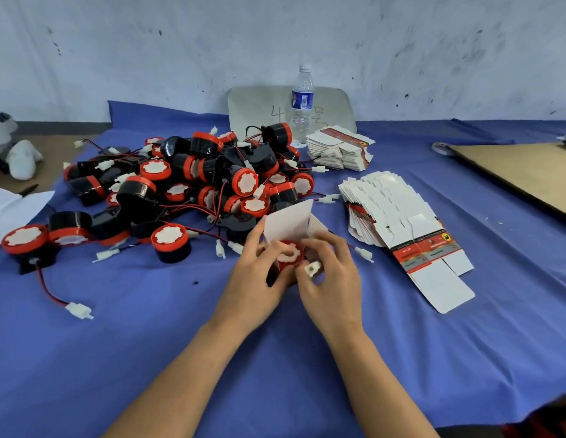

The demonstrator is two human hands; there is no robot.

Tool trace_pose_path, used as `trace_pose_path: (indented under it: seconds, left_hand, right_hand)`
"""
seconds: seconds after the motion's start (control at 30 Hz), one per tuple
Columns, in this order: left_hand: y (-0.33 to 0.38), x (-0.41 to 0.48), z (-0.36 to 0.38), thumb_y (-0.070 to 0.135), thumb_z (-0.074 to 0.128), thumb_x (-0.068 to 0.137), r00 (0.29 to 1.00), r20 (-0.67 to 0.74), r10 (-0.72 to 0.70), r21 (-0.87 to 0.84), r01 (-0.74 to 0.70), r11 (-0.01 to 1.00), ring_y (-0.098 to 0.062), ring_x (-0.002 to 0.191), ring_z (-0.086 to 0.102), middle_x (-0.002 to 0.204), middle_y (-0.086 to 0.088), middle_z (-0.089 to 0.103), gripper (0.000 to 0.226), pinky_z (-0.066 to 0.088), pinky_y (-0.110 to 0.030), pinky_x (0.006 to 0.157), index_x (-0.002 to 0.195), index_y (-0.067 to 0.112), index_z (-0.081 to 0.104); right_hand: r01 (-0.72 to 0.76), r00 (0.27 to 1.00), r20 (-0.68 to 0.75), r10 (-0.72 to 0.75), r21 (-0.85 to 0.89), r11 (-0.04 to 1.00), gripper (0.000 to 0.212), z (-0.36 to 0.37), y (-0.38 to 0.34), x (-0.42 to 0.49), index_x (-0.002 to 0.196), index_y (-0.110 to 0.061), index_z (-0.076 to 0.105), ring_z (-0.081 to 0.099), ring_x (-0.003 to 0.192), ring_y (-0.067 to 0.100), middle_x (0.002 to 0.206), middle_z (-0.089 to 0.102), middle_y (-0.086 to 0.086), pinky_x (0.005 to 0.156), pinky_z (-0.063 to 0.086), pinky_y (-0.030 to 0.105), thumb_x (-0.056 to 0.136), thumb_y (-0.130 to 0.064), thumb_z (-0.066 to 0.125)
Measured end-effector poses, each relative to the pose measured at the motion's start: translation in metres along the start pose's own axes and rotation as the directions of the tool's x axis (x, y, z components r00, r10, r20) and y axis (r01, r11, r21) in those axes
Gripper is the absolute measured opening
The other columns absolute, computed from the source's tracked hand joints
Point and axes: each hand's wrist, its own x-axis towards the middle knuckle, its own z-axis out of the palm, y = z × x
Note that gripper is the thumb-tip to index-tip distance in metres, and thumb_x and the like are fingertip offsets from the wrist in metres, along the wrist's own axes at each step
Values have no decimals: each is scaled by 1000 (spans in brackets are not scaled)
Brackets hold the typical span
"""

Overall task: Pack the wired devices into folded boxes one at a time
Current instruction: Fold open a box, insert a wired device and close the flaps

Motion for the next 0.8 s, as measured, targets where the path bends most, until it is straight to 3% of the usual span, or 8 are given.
trace_pose_path:
  seconds: [0.1, 0.23, 0.37, 0.47, 0.53, 0.67, 0.8]
  left_hand:
    - [3, 0, -2, 11, 64, 92, 1000, -21, 1, 57, 0, 998, -9, 125, 48, 159, 0, 21, 28, 48, -27, 98, 115, 27, 65]
    - [5, 0, -2, 4, 56, 95, 998, 43, -43, 82, 39, 996, -22, 143, 33, 163, -5, 8, 33, 39, -29, 109, 119, 25, 66]
    - [4, 0, 0, 3, 54, 95, 995, 64, -81, 77, 76, 994, -18, 141, 32, 158, -2, 22, 32, 37, -24, 108, 118, 24, 64]
    - [3, 1, 1, 5, 58, 94, 995, 36, -88, 67, 86, 994, -16, 133, 39, 149, 2, 30, 26, 29, 3, 93, 113, 21, 66]
    - [1, 2, 2, 6, 61, 92, 995, 29, -96, 45, 95, 994, -13, 128, 40, 140, 4, 31, 24, 25, 9, 86, 110, 21, 66]
    - [-2, 2, 2, 10, 61, 94, 996, 34, -78, 56, 76, 996, -12, 126, 42, 138, 4, 31, 24, 28, 2, 88, 112, 25, 65]
    - [-1, 1, 2, 8, 60, 94, 998, 33, -54, 58, 52, 997, -12, 125, 42, 137, 3, 32, 25, 28, 6, 88, 112, 25, 65]
  right_hand:
    - [91, 967, -245, -72, 66, 994, 14, -1, 3, 3, 96, -3, 67, 57, 72, 13, 112, 57, 9, 69, 44, 14, 83, -2, 62]
    - [106, 964, -256, -72, 125, 986, 6, 3, 5, 4, 93, -6, 66, 62, 72, 19, 90, 62, 3, 67, 50, 28, 88, -4, 64]
    - [1, 972, -224, 69, 299, 954, 41, 1, 3, 4, 112, -40, 47, 64, 73, 5, 82, 62, -9, 67, 48, 12, 92, -6, 59]
    - [-5, 967, -240, 80, 298, 954, 55, -1, 5, 6, 127, -47, 35, 67, 73, 8, 80, 62, -7, 64, 46, 10, 94, -7, 55]
    - [-7, 964, -253, 85, 295, 955, 47, -2, 6, 7, 121, -42, 42, 68, 74, 7, 79, 66, -9, 65, 43, 6, 95, -7, 57]
    - [28, 960, -277, 44, 252, 967, 19, -2, 8, 11, 114, -20, 59, 68, 72, 9, 80, 69, -5, 66, 42, 6, 96, -14, 58]
    - [117, 969, -231, -86, 123, 986, 15, -7, 8, 25, 102, -11, 68, 58, 74, 9, 90, 60, -1, 61, 45, 13, 88, -6, 69]
